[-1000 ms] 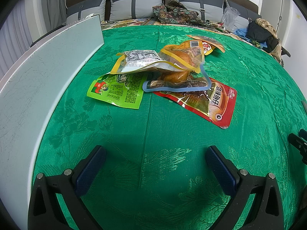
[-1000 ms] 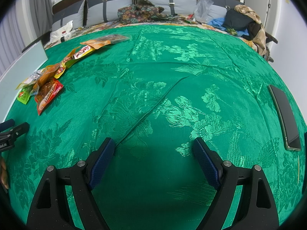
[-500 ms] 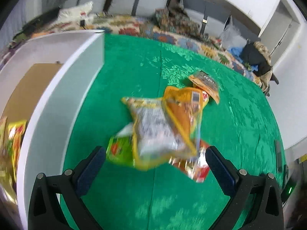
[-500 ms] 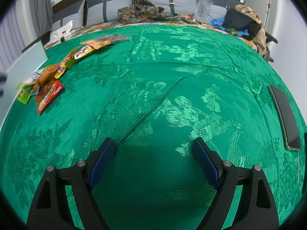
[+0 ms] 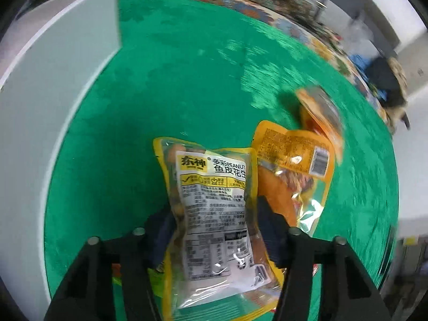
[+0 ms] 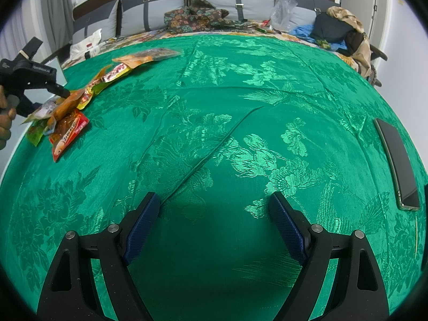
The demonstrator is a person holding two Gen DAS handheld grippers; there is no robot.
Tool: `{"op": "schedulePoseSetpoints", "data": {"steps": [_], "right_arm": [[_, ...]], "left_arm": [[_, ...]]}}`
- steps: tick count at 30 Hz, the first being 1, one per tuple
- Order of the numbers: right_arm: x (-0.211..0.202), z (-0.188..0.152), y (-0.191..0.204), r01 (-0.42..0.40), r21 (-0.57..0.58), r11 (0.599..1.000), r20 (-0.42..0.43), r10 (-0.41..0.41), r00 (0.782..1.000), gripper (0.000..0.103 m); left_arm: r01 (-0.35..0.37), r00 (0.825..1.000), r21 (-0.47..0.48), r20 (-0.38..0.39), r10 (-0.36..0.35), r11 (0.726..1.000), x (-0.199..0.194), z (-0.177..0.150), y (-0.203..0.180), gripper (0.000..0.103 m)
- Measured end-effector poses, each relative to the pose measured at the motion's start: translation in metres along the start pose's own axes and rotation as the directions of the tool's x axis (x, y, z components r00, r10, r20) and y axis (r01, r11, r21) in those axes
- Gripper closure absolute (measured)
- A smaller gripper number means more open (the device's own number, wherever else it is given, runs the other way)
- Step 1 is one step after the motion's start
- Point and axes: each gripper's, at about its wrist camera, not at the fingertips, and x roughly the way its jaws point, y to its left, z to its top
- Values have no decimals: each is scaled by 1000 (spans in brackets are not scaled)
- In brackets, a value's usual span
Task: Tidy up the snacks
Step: 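Lower the left tool onto the yellow-bordered peanut bag and close it, then hold the peanut bag in the left tool above the cloth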
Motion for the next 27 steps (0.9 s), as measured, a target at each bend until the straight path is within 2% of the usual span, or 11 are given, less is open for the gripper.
{"op": "schedulePoseSetpoints", "data": {"steps": [3, 5, 9, 11, 13, 15, 17, 20, 22, 25, 27], "right_arm": [[0, 0, -1, 0, 0, 1000, 0, 0, 1000, 16], [0, 0, -1, 0, 0, 1000, 0, 0, 1000, 16], [0, 0, 1, 1, 0, 1000, 0, -1, 1000, 16], [0, 0, 0, 1, 1, 1000, 0, -1, 1000, 16], [0, 0, 0, 1, 1, 1000, 0, -1, 1000, 16], [0, 0, 1, 0, 1, 1000, 0, 0, 1000, 16], [0, -1, 0, 0, 1, 1000, 0, 0, 1000, 16], [1, 0, 0, 1, 1, 1000, 0, -1, 1000, 16], [1, -1, 0, 1, 1, 1000, 0, -1, 1000, 16], [1, -1, 0, 0, 1, 1000, 0, 0, 1000, 16], [1, -1, 0, 1, 1, 1000, 0, -1, 1000, 16]], "left_arm": [[89, 996, 45, 15, -90, 995, -6, -21, -19, 52], [170, 985, 63, 11, -171, 983, -11, -35, -31, 53], [261, 964, 113, 18, -265, 959, -39, -76, -38, 52], [282, 958, 136, 9, -286, 950, -54, -99, -32, 52], [261, 964, 172, 14, -267, 950, -70, -125, -19, 52], [185, 979, 220, 44, -199, 958, -80, -152, -9, 49], [106, 989, 233, 72, -126, 967, -81, -172, 5, 40], [32, 996, 245, 70, -50, 969, -66, -184, 16, 24], [-8, 997, 267, 76, -12, 964, -55, -191, 19, 23], [-63, 993, 303, 113, 30, 951, -51, -199, 16, 11], [-138, 984, 344, 151, 90, 929, -46, -205, 9, 8]]}}
